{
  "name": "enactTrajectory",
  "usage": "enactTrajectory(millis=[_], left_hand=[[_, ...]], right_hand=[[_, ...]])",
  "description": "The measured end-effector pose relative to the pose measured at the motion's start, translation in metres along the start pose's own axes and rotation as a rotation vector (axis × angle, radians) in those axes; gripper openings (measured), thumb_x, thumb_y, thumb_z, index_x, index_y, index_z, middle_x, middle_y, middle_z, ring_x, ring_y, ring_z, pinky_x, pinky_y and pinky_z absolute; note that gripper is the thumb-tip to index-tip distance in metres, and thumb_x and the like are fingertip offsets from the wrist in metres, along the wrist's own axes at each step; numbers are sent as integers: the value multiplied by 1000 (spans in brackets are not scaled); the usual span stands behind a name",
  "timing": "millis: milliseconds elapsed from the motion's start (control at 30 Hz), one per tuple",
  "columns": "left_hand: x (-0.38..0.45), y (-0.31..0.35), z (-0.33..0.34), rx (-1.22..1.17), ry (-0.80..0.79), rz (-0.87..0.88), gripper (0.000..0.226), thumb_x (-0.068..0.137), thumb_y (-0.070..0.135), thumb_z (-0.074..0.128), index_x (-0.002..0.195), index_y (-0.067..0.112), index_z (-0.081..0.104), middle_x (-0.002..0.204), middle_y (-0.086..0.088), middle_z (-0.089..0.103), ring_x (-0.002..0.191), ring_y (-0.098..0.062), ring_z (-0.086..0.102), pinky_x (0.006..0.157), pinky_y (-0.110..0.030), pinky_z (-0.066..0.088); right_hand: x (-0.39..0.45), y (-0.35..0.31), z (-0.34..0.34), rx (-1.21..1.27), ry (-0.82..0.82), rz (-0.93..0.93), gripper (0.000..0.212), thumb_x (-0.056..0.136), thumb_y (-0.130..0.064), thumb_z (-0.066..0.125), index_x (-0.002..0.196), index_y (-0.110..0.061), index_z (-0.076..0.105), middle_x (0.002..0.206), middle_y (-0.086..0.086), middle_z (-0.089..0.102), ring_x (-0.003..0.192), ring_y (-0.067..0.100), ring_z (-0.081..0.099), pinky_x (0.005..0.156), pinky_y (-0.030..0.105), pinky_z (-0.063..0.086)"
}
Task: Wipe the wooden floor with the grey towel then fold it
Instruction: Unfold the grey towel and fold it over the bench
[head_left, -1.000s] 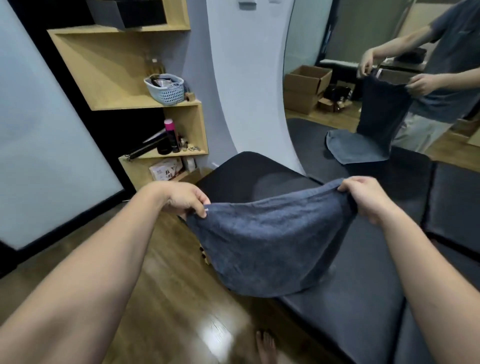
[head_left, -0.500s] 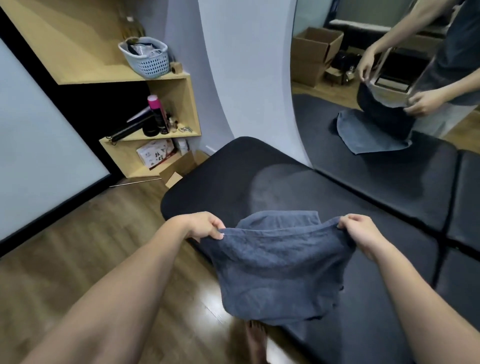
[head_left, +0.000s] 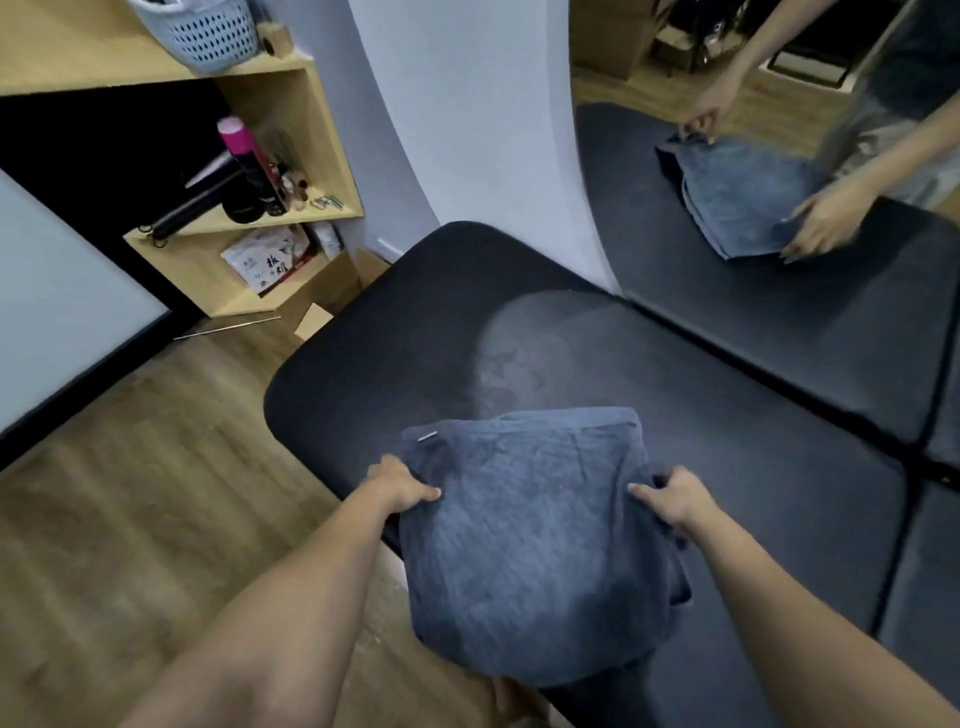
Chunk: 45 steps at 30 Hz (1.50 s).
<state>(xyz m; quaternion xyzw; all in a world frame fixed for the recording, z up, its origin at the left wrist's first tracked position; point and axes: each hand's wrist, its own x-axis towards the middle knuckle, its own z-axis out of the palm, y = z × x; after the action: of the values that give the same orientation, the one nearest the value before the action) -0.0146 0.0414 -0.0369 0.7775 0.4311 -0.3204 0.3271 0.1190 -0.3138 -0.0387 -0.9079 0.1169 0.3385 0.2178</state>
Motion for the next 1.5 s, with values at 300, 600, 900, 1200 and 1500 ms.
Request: enactTrajectory(millis=[300,600,900,1200,1500], left_hand=[[-26,-34,33,-143,-279,-138,78,79,53,79,139,12,50,106,-1,64,86,-17,62,60,-33,44],[-65,-104,116,-745,-260,-59,56,76,30,87,122,7,65,120,-10,71,101,-23,69,89,-37,56],[-97,-140,168,-691,-234,-104,21,94,22,69,108,16,54,99,-6,72,87,-23,66,93,-46,47],[-113,-160,147,-999,63,57,41,96,29,66,66,22,39,71,0,46,66,-12,41,61,-34,26],[-130,-166,152,-1200,140,152,30,98,27,64,72,16,53,70,3,61,69,-9,53,58,-19,41]], right_hand=[[-38,34,15,-125,-266,154,70,68,-55,87,110,-8,56,72,0,62,62,16,59,47,25,43],[-78,103,51,-177,31,-115,46,80,-61,72,80,-21,49,111,11,51,99,36,58,90,44,51],[-104,114,66,-2,64,-223,30,82,-33,76,70,-19,53,88,-5,54,102,29,48,84,35,34],[-128,95,53,603,85,-430,42,90,-2,63,66,-19,33,62,-2,28,52,3,25,50,23,23],[-108,141,58,258,-38,-153,32,82,-37,79,81,-16,54,76,7,59,69,22,56,61,35,46]])
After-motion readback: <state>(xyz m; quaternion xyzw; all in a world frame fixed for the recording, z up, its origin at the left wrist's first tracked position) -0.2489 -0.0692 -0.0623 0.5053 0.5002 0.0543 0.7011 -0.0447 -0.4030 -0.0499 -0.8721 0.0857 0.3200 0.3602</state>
